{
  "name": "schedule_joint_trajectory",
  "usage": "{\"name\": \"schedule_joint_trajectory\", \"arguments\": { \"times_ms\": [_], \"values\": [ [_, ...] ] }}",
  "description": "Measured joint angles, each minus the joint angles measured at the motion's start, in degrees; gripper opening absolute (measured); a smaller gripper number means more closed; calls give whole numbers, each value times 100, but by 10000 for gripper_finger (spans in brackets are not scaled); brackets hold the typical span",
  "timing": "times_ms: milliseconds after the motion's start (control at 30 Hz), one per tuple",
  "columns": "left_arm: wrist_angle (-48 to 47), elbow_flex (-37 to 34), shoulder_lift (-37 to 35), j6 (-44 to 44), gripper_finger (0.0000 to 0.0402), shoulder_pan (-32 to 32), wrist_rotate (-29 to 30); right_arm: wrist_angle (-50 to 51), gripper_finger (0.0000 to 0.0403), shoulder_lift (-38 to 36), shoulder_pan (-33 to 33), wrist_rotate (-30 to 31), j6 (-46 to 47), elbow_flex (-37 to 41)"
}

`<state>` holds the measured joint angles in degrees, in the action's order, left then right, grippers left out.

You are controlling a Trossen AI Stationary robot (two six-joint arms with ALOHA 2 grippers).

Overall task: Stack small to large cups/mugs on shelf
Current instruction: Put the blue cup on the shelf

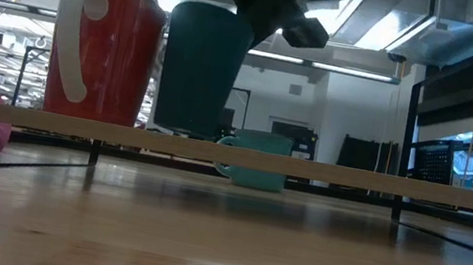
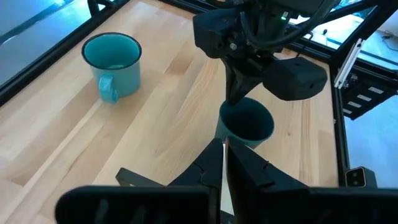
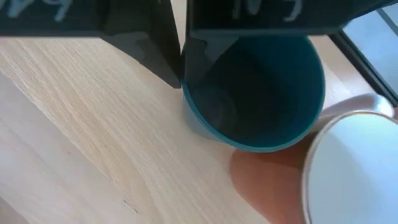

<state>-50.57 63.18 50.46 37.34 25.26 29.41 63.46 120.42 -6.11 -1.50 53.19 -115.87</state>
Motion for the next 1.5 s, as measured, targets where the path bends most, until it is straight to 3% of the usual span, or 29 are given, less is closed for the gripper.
{"name": "schedule_joint_trajectory", "arguments": {
  "times_ms": [1500],
  "values": [
    [-304,0,0,-39,14,4,-7,45,25,0,-3,-55,81,0]
  ]
}}
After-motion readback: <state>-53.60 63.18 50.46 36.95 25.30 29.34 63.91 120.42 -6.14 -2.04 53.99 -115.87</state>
